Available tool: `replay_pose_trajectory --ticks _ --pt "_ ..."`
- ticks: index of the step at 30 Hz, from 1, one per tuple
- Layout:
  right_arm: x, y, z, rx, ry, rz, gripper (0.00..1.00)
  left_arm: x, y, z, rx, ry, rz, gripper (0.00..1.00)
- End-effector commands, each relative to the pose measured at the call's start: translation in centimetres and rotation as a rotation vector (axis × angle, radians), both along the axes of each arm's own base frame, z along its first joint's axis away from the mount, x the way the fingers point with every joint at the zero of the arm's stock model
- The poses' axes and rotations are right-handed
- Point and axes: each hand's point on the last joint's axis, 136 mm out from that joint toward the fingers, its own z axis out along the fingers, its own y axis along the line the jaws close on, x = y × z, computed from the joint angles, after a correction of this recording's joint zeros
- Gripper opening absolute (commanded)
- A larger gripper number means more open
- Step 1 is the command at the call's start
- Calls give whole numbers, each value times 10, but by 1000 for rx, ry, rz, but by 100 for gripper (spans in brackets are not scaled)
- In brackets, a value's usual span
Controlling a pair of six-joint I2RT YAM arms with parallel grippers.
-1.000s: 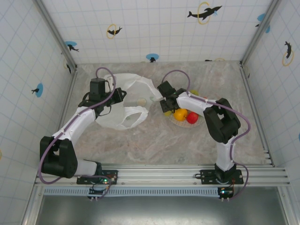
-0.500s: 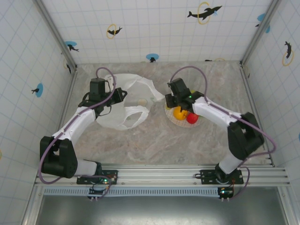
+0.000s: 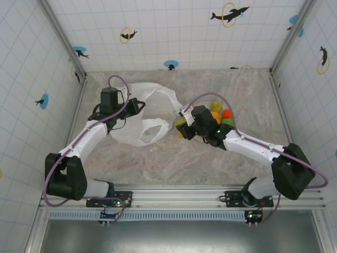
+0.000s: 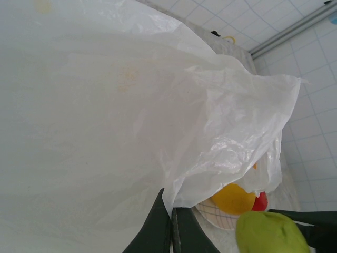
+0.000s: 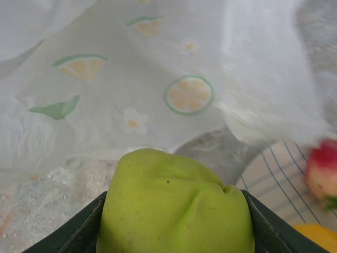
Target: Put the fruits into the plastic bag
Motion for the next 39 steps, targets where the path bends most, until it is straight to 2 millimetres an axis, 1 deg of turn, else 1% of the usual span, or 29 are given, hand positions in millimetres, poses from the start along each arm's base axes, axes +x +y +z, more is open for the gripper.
replay_pose_trajectory --ticks 1,8,12,14,18,20,25,28,34,36,39 --pt "16 30 14 38 -106 90 53 -3 -6 9 -39 -17 -50 0" --pt "48 66 8 19 -165 122 53 -9 -17 9 -64 -4 -114 0" --pt "52 86 7 94 -159 113 54 -14 -25 7 -74 8 -150 0" --pt "54 92 5 125 -155 77 54 -16 -29 7 -76 10 -164 0" --pt "64 94 8 217 -144 -40 55 -20 -35 8 -80 12 -186 0" --pt "70 93 6 266 -118 -104 55 -21 -38 8 -101 19 -194 0" --pt "79 94 -15 368 -21 -251 54 -24 -44 15 -189 26 -191 0" --pt "86 96 -26 402 13 -328 54 -23 -45 15 -221 44 -172 0" --pt "101 100 -46 483 88 -457 54 -22 -46 5 -223 80 -136 0" --pt "105 104 -52 518 124 -489 54 -22 -46 3 -224 88 -132 0" --pt "110 115 -57 574 177 -517 55 -22 -47 1 -225 94 -131 0"
